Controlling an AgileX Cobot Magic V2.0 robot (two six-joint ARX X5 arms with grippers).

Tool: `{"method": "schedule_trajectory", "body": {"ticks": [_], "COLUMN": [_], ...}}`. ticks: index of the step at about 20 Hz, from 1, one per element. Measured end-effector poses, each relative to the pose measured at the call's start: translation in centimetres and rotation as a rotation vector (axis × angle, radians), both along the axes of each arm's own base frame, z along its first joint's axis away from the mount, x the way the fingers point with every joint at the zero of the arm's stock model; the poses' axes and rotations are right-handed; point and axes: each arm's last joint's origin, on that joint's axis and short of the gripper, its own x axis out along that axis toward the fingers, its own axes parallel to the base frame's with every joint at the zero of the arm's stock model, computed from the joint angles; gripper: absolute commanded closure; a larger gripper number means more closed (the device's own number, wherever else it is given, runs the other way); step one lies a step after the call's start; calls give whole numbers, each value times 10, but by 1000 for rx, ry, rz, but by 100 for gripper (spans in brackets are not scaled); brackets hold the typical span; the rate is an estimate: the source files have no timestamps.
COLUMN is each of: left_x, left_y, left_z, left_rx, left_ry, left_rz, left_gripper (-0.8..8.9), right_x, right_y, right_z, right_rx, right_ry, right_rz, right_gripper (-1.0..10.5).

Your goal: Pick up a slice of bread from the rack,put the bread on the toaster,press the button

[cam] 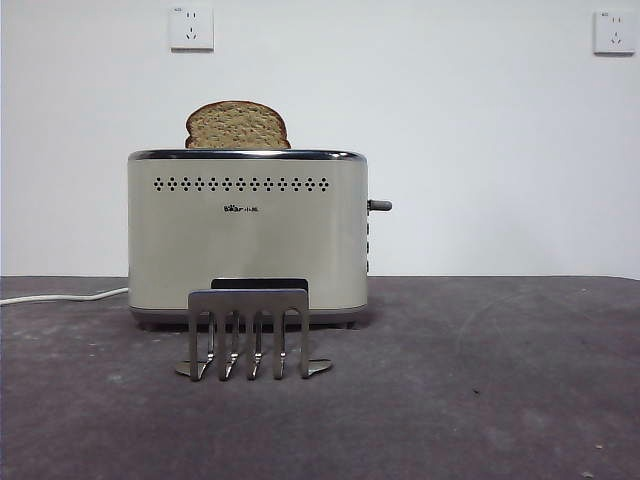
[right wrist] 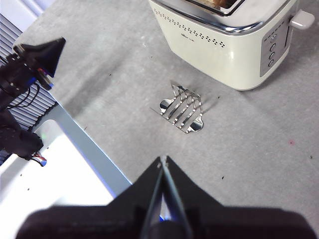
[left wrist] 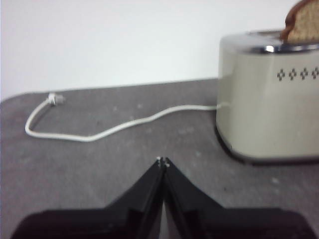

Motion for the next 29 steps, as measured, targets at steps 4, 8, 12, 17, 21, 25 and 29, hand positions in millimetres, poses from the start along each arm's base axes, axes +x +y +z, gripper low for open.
{"method": "schedule_trajectory", "body": {"ticks": [4,8,12,17,21,25,29], "left_x": [-1,-1,-1,-1,-1,-1,-1], "left_y": [0,0,0,0,0,0,0], "left_z": [-10,-10,-10,-10,-10,-10,-10], "left_rx": [-14,-64,-79,-85,-86,-86,-86], "left_ry": [105,104,104,104,104,103,104], "left_rz": [0,6,8,9,9,9,9], "left_gripper": [818,817,818,817,817,817,817], "right_x": [0,0,0,0,0,0,-22], "right_y": [0,0,0,0,0,-1,-19], "right_z": [0,0,0,0,0,1,18], "right_rx": [0,0,0,0,0,-2,32], "right_ry": [0,0,0,0,0,-9,-212], "right_rz": [0,0,0,0,0,-4,-59], "right_gripper": [946,946,946,946,946,946,946]}}
